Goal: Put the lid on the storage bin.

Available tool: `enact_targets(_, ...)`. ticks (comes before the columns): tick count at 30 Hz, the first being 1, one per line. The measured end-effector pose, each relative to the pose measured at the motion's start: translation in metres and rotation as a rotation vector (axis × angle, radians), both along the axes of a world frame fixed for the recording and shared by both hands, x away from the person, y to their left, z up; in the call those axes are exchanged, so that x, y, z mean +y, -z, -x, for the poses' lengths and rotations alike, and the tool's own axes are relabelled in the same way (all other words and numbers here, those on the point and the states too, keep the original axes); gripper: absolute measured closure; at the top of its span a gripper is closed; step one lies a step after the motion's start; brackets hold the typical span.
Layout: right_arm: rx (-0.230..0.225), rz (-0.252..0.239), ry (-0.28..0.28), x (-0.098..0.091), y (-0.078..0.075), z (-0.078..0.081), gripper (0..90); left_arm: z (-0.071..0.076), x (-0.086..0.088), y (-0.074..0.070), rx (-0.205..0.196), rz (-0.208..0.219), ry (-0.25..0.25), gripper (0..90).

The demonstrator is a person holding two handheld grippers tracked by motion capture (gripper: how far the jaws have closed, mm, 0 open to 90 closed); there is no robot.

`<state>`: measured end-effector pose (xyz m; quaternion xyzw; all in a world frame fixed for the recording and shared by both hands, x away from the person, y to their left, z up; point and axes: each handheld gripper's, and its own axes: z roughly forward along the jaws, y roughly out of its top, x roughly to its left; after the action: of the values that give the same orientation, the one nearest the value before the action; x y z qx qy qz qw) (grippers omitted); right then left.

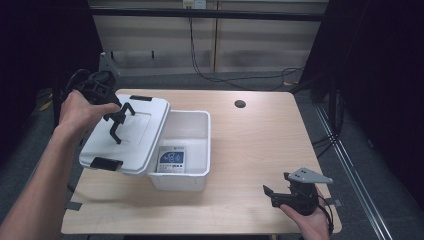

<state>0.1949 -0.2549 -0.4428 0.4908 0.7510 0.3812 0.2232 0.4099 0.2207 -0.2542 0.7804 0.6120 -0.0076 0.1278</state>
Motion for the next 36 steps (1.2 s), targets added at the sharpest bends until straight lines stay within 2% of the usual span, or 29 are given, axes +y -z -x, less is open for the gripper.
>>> enact_targets(5, 0.000, 0.001, 0.001, 0.000, 0.000, 0.000, 15.3, -0.001, -0.017, 0.000, 0.005, -0.014, 0.004, 84.8)
enact_targets(8, 0.002, 0.000, -0.001, 0.000, 0.000, 0.000, 15.4, -0.002, -0.026, 0.000, 0.008, -0.021, -0.024, 84.7)
enact_targets(9, 0.004, -0.002, -0.002, 0.000, 0.000, 0.000, 15.5, -0.002, -0.028, 0.000, 0.009, -0.023, -0.018, 84.8)
enact_targets(13, 0.006, -0.005, -0.005, -0.001, 0.000, 0.000, 15.5, -0.002, -0.039, 0.001, 0.011, -0.011, -0.015, 84.8)
enact_targets(14, 0.006, -0.007, -0.003, -0.002, 0.000, 0.000, 15.5, -0.003, -0.041, 0.002, 0.019, -0.015, -0.027, 84.8)
enact_targets(15, 0.008, -0.010, 0.003, -0.001, 0.000, 0.000, 15.5, -0.003, -0.044, 0.002, 0.008, -0.018, -0.054, 84.7)
enact_targets(17, 0.003, -0.006, -0.005, -0.001, 0.000, 0.000, 15.5, -0.003, -0.050, 0.002, 0.008, -0.037, -0.051, 84.6)
enact_targets(20, 0.005, -0.005, -0.006, -0.001, 0.000, 0.000, 15.5, -0.004, -0.053, 0.003, 0.021, -0.012, -0.065, 84.5)
enact_targets(27, 0.005, -0.007, -0.008, -0.001, 0.001, 0.000, 15.5, -0.006, -0.058, 0.007, 0.039, -0.001, -0.111, 84.6)
enact_targets(30, 0.005, -0.007, -0.009, -0.001, 0.001, -0.001, 15.5, -0.007, -0.062, 0.009, 0.040, -0.007, -0.154, 84.7)
enact_targets(31, 0.006, -0.008, -0.009, -0.001, 0.001, -0.001, 15.5, -0.007, -0.064, 0.009, 0.052, -0.002, -0.155, 84.7)
enact_targets(34, 0.008, -0.010, -0.012, -0.002, 0.001, -0.001, 15.5, -0.006, -0.073, 0.009, 0.055, 0.000, -0.152, 84.7)
enact_targets(36, 0.005, -0.010, -0.014, -0.001, 0.001, -0.001, 15.5, -0.006, -0.079, 0.009, 0.045, 0.001, -0.159, 84.7)
